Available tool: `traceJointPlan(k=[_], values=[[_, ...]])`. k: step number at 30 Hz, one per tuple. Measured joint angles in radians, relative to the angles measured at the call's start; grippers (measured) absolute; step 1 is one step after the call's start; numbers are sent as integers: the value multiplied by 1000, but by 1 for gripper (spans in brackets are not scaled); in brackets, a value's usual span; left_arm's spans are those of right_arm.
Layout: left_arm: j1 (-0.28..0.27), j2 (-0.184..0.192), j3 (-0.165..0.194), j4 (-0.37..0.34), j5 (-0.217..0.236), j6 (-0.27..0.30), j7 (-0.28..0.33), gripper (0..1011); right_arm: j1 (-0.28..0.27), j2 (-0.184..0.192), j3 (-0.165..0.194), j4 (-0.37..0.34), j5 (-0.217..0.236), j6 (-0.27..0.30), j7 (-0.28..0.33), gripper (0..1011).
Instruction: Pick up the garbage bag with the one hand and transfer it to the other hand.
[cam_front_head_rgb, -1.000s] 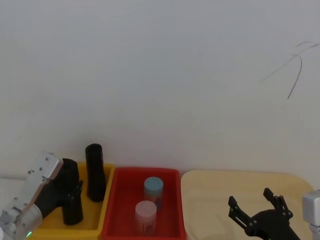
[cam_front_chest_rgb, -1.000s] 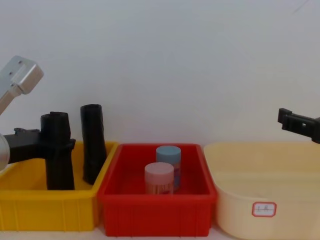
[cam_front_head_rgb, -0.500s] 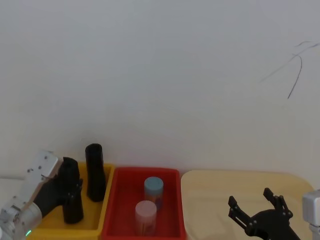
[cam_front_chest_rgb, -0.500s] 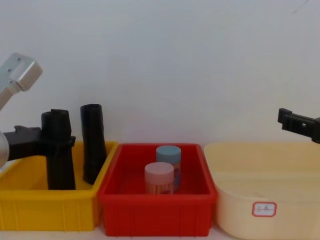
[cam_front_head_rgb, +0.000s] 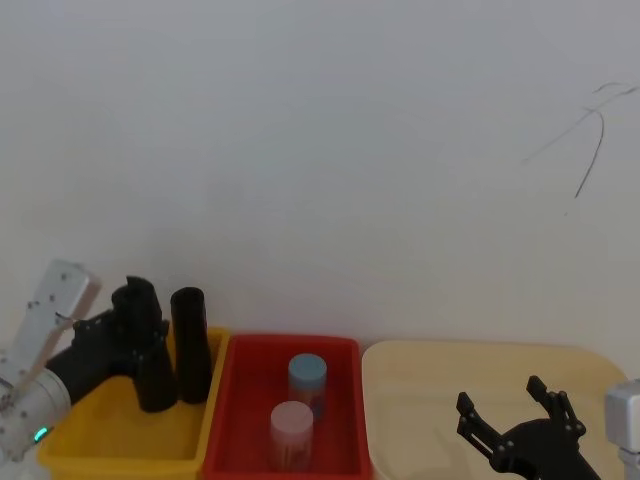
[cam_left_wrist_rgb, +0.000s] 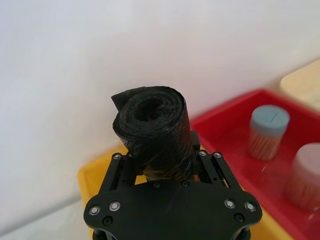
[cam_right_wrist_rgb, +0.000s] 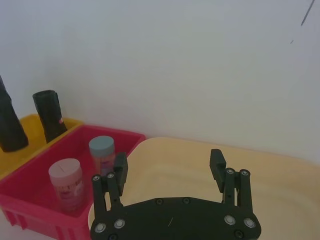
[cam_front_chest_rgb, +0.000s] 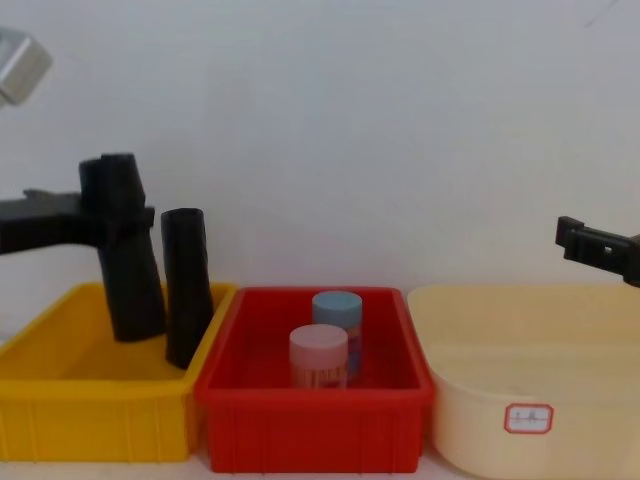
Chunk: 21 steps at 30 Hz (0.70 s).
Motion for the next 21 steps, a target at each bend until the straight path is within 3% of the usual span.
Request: traceJointPlan(k=[10,21], values=[[-11,30,-26,-67,-71,-21,-105,475,0,0,0,0,0,0,0,1004],[-21,44,-13,-144,-130,-36,-205,476,9,13,-5,-5,8,20,38,1004]])
